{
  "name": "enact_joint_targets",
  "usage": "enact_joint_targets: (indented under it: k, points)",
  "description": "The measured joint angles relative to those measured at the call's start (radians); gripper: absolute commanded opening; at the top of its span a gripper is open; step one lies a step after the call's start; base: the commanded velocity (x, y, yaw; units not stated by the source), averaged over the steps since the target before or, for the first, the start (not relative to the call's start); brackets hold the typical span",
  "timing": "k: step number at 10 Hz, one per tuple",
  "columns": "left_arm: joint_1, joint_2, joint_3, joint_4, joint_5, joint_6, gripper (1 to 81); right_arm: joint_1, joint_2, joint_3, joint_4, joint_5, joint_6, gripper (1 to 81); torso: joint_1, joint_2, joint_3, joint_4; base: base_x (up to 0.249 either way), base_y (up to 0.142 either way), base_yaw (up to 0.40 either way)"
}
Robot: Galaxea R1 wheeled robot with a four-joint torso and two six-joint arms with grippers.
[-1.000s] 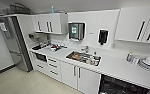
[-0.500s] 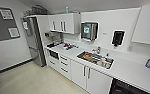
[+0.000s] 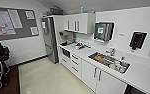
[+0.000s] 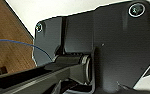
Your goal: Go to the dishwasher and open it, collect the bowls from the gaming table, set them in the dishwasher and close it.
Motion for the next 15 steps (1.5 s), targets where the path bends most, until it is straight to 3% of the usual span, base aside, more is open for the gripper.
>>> enact_joint_targets:
  k: [15]
  points:
    - [0.001, 0.009, -0.002, 0.004, -0.002, 0.0, 81.1, -0.003, -0.007, 0.003, 0.0, 0.011, 0.0, 81.1, 0.0, 0.0, 0.0, 0.0, 0.0, 0.0, 0.37]
